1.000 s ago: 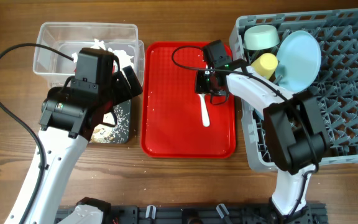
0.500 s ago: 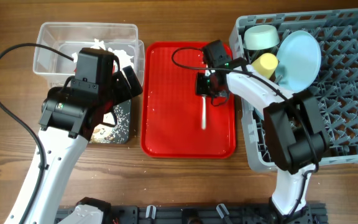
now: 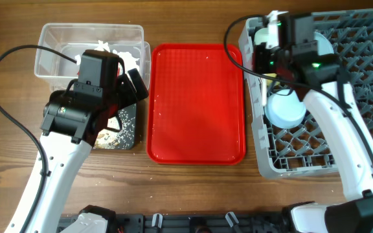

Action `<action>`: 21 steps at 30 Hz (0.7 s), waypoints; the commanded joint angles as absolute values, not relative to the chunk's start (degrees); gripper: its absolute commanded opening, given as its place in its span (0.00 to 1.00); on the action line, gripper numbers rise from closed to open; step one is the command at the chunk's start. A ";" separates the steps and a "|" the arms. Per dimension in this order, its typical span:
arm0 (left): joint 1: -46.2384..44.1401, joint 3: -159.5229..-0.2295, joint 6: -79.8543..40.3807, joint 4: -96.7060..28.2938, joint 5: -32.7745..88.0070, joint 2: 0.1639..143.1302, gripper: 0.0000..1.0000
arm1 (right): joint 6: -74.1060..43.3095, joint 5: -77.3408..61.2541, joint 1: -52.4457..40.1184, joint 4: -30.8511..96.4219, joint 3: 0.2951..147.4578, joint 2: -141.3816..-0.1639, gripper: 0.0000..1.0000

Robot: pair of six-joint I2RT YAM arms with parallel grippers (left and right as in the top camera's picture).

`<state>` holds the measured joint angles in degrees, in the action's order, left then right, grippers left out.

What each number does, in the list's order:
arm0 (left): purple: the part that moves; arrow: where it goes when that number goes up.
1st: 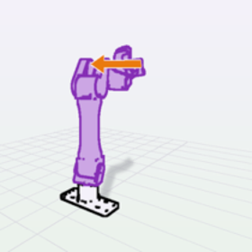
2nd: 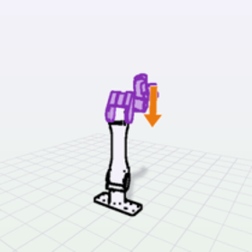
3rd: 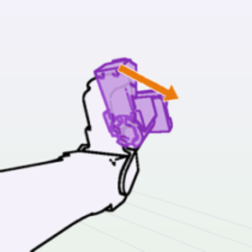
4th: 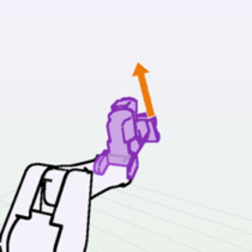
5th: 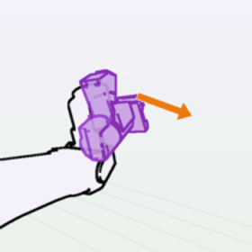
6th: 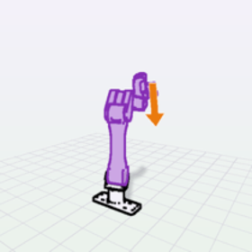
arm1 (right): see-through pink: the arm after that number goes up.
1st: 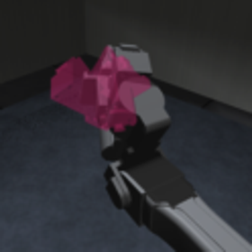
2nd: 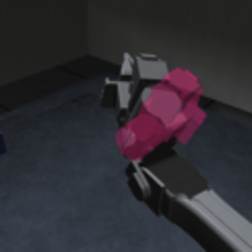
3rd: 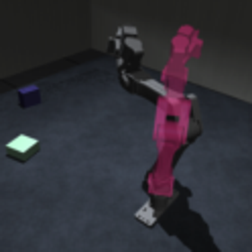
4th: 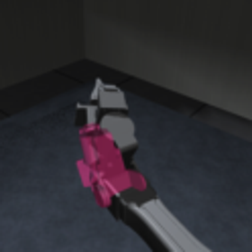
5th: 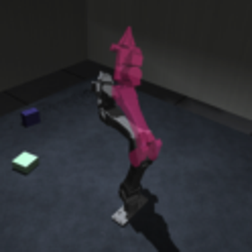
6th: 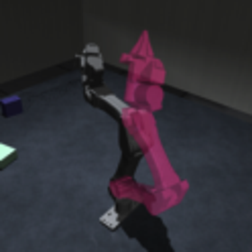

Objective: Sort waste into correct bins and load items into the dishwasher rack
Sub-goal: 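Carry the white spoon into the rack and release it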

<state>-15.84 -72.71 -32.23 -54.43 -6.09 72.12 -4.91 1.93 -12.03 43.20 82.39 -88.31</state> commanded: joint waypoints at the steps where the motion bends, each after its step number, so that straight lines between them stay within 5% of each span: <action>1: -15.49 -72.99 -31.94 -54.35 -5.82 72.07 1.00 | 5.69 7.03 -10.90 42.04 80.55 -93.47 0.04; 5: -15.49 -72.99 -31.94 -54.35 -5.82 72.07 1.00 | 6.33 6.96 -10.20 40.60 80.51 -98.13 0.05; 10: -15.49 -72.99 -31.94 -54.35 -5.82 72.07 1.00 | 6.42 11.11 -9.65 38.44 80.51 -102.04 0.21; 14: -15.49 -72.99 -31.94 -54.35 -5.82 72.07 1.00 | 5.78 9.93 -9.41 38.57 80.93 -101.60 0.58; 15: -15.49 -72.99 -31.94 -54.35 -5.82 72.07 1.00 | 5.74 8.58 -9.45 39.55 81.38 -100.88 0.77; 17: -15.49 -72.99 -31.94 -54.35 -5.82 72.07 1.00 | 4.71 5.28 -9.47 42.46 82.91 -98.87 1.00; 21: -15.49 -72.99 -31.94 -54.35 -5.82 72.07 1.00 | 3.88 0.45 -9.45 50.11 88.55 -92.95 1.00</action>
